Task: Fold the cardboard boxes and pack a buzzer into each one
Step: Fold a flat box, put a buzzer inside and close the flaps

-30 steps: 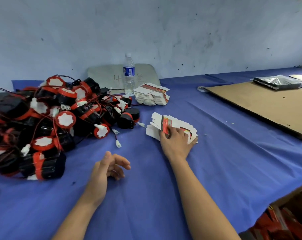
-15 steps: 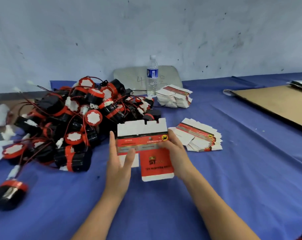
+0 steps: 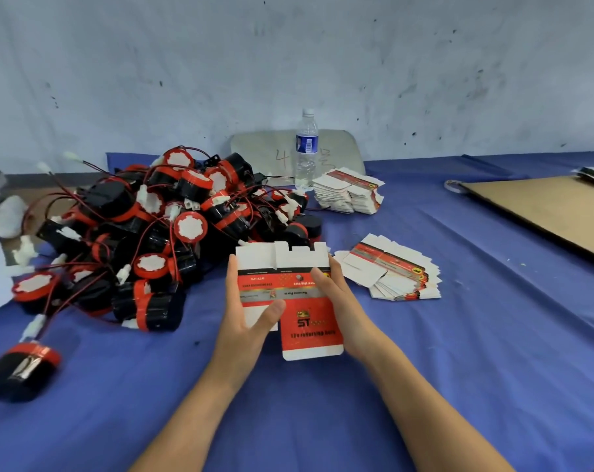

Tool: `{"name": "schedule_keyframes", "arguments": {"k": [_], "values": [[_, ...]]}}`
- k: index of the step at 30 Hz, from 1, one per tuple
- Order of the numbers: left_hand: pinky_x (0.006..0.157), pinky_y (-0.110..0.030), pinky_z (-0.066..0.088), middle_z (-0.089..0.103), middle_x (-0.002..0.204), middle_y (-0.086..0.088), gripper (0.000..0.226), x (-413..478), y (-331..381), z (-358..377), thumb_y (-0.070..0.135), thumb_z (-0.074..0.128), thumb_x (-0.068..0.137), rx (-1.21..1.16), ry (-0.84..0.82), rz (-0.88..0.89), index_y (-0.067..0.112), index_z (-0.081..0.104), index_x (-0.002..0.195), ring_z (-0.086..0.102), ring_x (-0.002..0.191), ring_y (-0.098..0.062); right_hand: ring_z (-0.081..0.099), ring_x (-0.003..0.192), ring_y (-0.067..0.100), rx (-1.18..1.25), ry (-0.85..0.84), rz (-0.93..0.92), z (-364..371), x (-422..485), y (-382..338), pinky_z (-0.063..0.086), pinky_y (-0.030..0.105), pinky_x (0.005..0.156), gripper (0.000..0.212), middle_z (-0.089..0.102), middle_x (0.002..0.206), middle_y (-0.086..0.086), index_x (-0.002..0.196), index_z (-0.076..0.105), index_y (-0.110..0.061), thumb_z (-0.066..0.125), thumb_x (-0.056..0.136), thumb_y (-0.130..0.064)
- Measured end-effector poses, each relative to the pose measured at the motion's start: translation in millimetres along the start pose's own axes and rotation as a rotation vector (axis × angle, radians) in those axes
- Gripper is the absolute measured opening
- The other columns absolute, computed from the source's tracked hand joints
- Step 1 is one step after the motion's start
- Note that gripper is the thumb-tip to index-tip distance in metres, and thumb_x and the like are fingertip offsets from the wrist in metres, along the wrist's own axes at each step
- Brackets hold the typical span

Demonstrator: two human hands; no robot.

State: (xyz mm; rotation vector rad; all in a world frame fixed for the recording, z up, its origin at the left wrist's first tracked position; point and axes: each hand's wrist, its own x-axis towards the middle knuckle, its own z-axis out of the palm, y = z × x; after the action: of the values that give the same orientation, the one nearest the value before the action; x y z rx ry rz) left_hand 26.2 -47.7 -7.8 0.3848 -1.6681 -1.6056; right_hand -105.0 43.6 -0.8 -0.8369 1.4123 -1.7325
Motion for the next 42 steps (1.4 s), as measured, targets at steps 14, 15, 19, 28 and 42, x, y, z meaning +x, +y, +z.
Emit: {"name": "schedule_keyframes", "arguments": {"k": [14,15,19,28,42], "values": [[0.123,-0.036,0.009,-0.012,0.160,0.017,0.102,-18,-3,21,0.050,0.044,0.071,0.293,-0.376,-0.051,0.024,-0.011,0.152,-0.008,0.145,0.004,0.010,0.139,-0.017,-0.178,-0.235,-0.072,29,-12,8,0.014,0.019,0.116,0.070,0.009,0.153,-0.036,0.145,0.010,-0.056,0.036,0.084,-0.077],[0.122,-0.034,0.012,-0.009,0.160,0.019,0.101,-18,-3,20,0.049,0.046,0.071,0.288,-0.371,-0.039,0.026,-0.010,0.152,-0.005,0.146,0.003,0.014,0.137,-0.018,-0.172,-0.215,-0.100,31,-11,9,0.018,0.014,0.113,0.066,0.013,0.154,-0.033,0.147,0.010,-0.052,0.035,0.089,-0.069],[0.100,-0.011,0.039,0.025,0.148,0.039,0.094,-13,-3,19,0.031,0.061,0.077,0.111,-0.206,0.078,0.038,-0.002,0.148,0.033,0.138,0.003,0.048,0.128,-0.001,-0.032,-0.058,-0.211,30,-7,6,0.042,0.017,0.097,0.064,0.044,0.146,-0.013,0.148,0.026,-0.030,0.046,0.089,-0.041],[0.102,-0.035,0.048,0.040,0.142,0.027,0.084,-1,-10,8,0.042,0.074,0.077,0.233,0.102,0.134,0.061,0.018,0.137,0.049,0.127,-0.004,0.070,0.098,0.018,0.221,0.218,-0.108,18,0,-4,0.057,0.027,0.073,0.052,0.073,0.108,0.000,0.110,0.070,-0.036,0.060,0.072,-0.070],[0.089,-0.015,0.050,0.037,0.139,0.035,0.096,-6,-15,9,0.028,0.076,0.080,0.325,-0.029,0.205,0.067,0.012,0.139,0.052,0.119,0.004,0.061,0.077,-0.007,-0.054,0.343,-0.409,14,-4,-11,0.047,0.011,0.065,0.032,0.065,0.084,-0.022,0.122,0.056,-0.036,0.048,0.093,-0.024]]}}
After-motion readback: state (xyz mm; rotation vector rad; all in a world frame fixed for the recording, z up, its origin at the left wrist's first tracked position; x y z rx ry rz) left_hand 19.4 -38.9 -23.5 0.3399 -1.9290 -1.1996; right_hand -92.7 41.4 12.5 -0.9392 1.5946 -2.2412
